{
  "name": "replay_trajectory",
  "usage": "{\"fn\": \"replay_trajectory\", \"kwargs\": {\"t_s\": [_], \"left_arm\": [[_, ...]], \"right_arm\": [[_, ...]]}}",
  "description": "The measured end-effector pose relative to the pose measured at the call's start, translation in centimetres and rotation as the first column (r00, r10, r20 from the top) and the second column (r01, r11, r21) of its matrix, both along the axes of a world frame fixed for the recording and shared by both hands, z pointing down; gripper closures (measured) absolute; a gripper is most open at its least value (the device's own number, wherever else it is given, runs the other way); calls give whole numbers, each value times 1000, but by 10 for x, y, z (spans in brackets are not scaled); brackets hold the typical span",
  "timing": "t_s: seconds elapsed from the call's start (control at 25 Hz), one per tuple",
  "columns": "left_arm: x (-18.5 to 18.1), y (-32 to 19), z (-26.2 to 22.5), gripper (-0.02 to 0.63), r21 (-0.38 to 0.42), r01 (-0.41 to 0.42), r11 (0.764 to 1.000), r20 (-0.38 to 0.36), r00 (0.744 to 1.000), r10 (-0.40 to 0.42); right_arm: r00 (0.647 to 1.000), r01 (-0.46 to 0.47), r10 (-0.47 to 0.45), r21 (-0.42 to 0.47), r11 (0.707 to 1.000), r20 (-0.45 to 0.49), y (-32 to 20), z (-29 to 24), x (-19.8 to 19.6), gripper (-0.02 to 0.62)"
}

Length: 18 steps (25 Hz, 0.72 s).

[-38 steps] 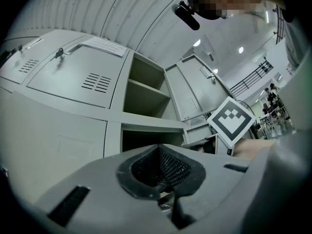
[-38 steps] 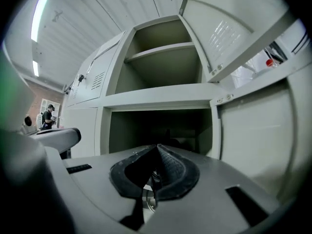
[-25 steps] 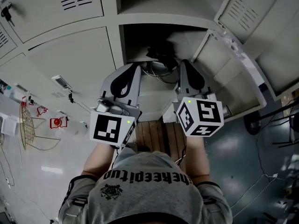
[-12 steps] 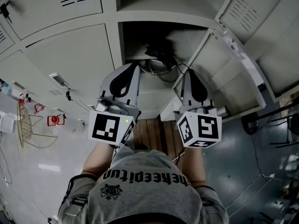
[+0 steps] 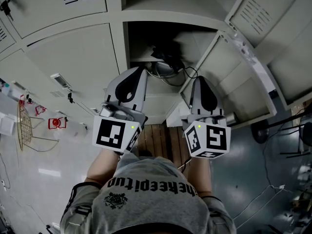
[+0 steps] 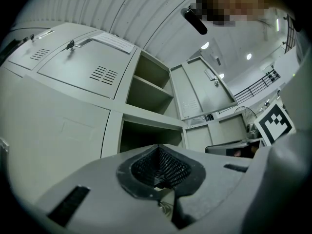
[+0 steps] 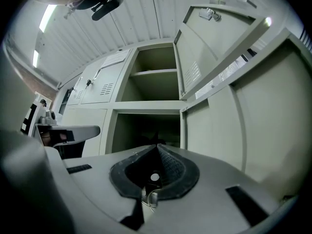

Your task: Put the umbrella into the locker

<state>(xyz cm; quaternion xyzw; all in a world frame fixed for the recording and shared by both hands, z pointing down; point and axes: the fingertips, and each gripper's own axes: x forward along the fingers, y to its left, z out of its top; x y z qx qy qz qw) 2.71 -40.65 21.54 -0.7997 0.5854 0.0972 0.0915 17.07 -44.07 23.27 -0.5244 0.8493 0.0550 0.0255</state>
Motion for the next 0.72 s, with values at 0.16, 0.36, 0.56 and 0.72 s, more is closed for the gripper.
{"fn": "replay_trajectory", "kwargs": {"t_s": [0.16, 0.36, 0.56, 0.72], "left_arm": [[1, 1, 0, 601, 4, 6, 1000, -2, 1000, -6], [2, 2, -1, 601, 9, 10, 1000, -7, 1000, -10], [4, 1, -3, 601, 12, 9, 1000, -7, 1000, -9], [8, 0, -4, 601, 14, 5, 1000, -8, 1000, -5]], "right_arm": [[1000, 12, -12, -9, 1000, 14, 0, 1, 1, 594], [1000, 21, -20, -6, 1000, 16, 0, 0, 1, 594], [1000, 23, -23, -4, 1000, 16, 0, -1, 1, 594], [1000, 21, -21, -4, 1000, 18, 0, -1, 4, 594]]}}
